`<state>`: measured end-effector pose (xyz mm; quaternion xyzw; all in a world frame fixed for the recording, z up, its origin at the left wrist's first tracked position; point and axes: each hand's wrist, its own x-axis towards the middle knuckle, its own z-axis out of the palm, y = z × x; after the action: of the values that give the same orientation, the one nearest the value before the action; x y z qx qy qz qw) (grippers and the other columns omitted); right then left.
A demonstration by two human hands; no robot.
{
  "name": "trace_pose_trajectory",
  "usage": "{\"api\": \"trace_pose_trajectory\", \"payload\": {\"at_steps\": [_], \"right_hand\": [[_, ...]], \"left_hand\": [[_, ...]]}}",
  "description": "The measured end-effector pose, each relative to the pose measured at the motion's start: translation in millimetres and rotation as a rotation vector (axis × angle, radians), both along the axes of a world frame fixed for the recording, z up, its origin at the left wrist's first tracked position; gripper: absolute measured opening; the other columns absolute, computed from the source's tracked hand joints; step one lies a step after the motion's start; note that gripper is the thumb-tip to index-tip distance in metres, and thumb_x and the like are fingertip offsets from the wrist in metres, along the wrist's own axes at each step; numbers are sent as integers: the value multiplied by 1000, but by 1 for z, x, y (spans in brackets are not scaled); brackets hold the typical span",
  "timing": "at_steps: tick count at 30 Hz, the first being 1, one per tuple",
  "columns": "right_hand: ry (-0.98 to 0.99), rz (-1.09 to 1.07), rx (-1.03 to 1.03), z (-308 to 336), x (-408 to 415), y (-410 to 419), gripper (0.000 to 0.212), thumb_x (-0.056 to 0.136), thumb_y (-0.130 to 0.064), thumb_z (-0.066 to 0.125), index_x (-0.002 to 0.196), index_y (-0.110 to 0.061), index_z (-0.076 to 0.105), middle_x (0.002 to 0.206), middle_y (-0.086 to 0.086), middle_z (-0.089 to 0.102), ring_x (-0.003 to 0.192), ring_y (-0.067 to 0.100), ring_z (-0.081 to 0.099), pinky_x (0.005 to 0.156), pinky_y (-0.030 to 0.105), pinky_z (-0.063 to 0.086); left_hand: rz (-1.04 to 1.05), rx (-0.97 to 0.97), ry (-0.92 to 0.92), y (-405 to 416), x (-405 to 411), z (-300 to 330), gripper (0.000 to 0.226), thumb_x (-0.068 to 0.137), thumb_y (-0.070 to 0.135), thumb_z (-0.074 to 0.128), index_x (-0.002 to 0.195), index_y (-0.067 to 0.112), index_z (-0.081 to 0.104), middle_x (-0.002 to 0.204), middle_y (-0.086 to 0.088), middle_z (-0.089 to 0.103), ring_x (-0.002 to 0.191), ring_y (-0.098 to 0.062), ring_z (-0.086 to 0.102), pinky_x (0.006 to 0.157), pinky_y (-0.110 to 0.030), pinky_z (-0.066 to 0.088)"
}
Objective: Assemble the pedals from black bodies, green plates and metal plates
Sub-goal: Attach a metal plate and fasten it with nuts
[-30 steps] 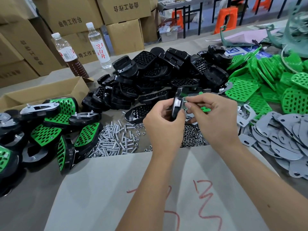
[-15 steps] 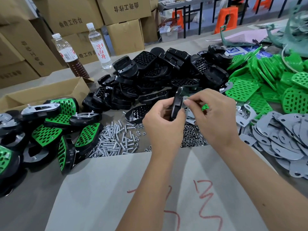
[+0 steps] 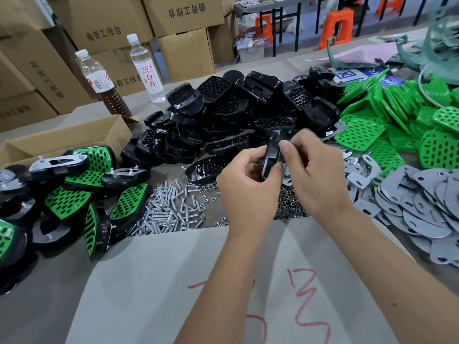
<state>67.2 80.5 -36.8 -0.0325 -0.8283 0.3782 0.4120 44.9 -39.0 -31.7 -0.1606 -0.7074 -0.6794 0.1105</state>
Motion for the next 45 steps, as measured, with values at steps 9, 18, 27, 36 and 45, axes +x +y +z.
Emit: {"api": "trace_pose_trajectory", "payload": {"at_steps": [9, 18, 27, 36, 45], "right_hand": [[-55, 79, 66, -1, 1, 2, 32, 105, -16, 53, 75, -10, 49, 57, -8, 43, 57, 12, 42, 56, 27, 30], [55, 86, -21, -3, 1, -2, 24, 97, -9, 59, 106, -26, 44, 87, -8, 54, 78, 19, 61, 65, 26, 42], [51, 82, 104, -3, -2, -2, 42, 96, 0, 56, 126, -25, 43, 86, -11, 56, 74, 4, 54, 69, 11, 37], [49, 82, 41, -2, 0, -2, 42, 96, -4, 61, 127, -26, 42, 96, -9, 59, 71, 10, 59, 66, 22, 39], [-14, -4, -227, -2, 2, 2, 34, 100, -29, 62, 131, -21, 50, 110, -4, 61, 100, 16, 58, 77, 29, 48]], "left_hand": [[52, -19, -1, 0, 1, -2, 21, 84, 2, 81, 101, 15, 79, 86, 10, 78, 78, -10, 75, 76, -39, 63], [69, -9, -28, 3, 3, -1, 22, 83, 2, 80, 100, 17, 78, 86, 9, 78, 77, -8, 75, 77, -41, 63], [67, -7, -34, 1, 2, 1, 22, 83, 2, 80, 100, 17, 78, 86, 10, 78, 80, -6, 75, 78, -35, 63], [74, -14, -28, 0, 2, 1, 21, 84, 1, 79, 100, 15, 78, 85, 10, 77, 79, -5, 74, 75, -27, 61], [66, 157, -230, 0, -5, 1, 19, 84, -1, 80, 98, 11, 79, 89, -4, 80, 84, -13, 75, 80, -32, 62]]}}
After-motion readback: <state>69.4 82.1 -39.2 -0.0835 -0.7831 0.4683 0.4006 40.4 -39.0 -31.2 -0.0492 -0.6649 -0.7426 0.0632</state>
